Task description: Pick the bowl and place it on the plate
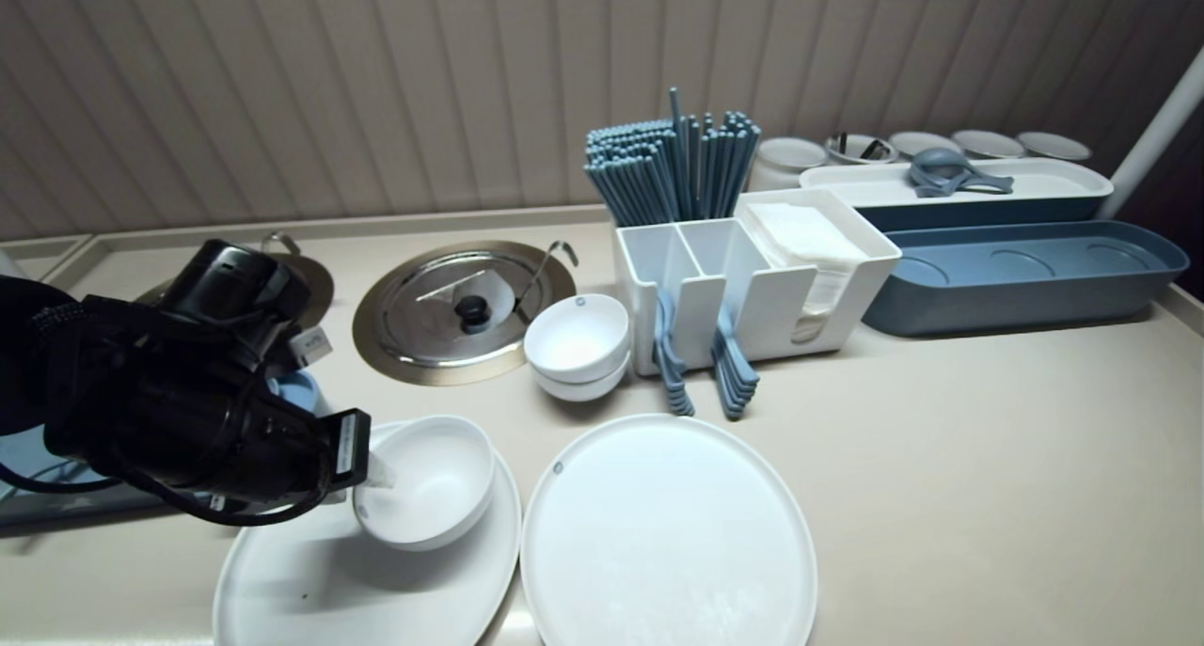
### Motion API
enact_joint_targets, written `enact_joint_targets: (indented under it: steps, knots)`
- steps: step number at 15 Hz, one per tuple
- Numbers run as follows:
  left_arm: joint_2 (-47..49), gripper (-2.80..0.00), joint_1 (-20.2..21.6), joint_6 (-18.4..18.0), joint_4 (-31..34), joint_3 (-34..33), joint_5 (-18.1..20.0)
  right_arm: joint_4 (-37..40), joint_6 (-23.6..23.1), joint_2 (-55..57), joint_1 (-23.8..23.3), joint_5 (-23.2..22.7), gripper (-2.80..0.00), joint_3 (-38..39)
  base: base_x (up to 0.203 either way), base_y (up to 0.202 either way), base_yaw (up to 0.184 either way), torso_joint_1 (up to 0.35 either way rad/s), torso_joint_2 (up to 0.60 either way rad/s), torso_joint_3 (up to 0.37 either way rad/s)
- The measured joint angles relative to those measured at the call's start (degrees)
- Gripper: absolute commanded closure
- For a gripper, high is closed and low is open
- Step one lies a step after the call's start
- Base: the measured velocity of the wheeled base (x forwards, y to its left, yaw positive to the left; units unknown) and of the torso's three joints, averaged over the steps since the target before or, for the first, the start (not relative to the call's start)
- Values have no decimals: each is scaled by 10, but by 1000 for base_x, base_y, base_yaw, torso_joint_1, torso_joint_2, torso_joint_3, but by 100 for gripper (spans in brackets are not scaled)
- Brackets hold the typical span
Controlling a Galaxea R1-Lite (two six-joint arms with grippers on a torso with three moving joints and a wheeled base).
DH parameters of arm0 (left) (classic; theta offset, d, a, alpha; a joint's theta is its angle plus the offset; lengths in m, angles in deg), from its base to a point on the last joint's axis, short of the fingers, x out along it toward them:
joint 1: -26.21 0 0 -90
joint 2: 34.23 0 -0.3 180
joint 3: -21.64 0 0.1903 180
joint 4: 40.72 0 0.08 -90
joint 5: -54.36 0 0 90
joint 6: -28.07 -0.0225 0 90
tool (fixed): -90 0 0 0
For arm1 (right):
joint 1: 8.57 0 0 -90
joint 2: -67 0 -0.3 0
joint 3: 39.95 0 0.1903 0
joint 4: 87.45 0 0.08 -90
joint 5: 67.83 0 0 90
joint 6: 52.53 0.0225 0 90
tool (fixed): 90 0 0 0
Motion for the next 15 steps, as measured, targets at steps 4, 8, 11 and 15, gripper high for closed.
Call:
enact_joint_targets:
  steps: [4,8,11,15]
  knots:
    - [-5,-280,0,1,4,54,-1,0,0,0,0,0,0,0,0,0,0,0,0,0]
    - [-10,-280,-8,1,43,172,-1,0,0,0,0,0,0,0,0,0,0,0,0,0]
    - [-6,0,-16,1,77,223,-2,0,0,0,0,0,0,0,0,0,0,0,0,0]
    - [2,0,-32,0,78,251,-4,0,-1,0,0,0,0,0,0,0,0,0,0,0]
